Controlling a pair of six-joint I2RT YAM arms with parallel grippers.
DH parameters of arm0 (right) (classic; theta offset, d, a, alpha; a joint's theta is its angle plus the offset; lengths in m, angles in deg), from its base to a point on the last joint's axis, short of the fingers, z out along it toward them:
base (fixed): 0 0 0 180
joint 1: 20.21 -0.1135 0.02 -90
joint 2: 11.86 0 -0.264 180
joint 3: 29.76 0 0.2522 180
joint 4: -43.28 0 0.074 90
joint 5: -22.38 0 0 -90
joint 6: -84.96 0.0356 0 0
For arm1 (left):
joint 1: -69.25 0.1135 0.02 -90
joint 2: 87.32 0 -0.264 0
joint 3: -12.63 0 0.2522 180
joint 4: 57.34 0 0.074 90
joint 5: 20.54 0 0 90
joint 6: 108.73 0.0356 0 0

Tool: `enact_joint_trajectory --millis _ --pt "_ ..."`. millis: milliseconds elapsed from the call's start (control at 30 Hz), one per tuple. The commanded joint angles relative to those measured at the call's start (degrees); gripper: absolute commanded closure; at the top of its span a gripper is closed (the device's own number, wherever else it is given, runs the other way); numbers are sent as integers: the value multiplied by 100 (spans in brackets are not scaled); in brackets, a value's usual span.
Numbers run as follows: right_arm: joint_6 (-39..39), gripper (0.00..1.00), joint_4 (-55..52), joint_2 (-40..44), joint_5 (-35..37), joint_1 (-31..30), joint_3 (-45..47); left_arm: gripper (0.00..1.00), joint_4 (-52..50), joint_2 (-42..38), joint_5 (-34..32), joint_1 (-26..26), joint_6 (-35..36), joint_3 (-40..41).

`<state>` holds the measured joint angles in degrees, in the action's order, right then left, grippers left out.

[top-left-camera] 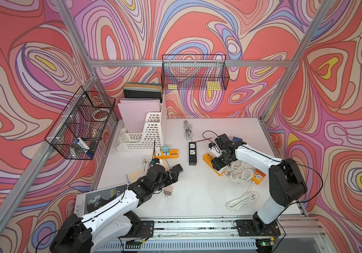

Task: Pull the plug off the socket
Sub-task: Move the socket to the center of the board.

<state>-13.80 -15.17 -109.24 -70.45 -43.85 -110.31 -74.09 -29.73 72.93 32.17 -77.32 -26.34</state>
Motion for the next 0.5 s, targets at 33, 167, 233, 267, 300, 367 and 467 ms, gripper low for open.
enact_joint_trajectory --millis 33,167,233,267,300,367,467 --pt "431 45 -96 173 -419 26 -27 17 634 443 511 43 -382 -166" --pt "1176 56 122 626 -509 -133 368 18 1602 1102 1112 36 -933 -183" --pt "1554 57 259 879 -447 -417 589 20 2055 1538 1464 34 -1174 -276" --pt "1787 57 336 985 -410 -608 683 20 2254 1798 1666 35 -1279 -363" --pt "2052 58 413 1061 -379 -828 769 21 2416 2052 1845 21 -1377 -478" --pt "2568 58 493 1116 -167 -1330 870 24 2782 2539 2080 -45 -1560 -737" --pt "3318 58 568 1099 107 -1950 1012 26 3261 3167 2218 -230 -1809 -960"
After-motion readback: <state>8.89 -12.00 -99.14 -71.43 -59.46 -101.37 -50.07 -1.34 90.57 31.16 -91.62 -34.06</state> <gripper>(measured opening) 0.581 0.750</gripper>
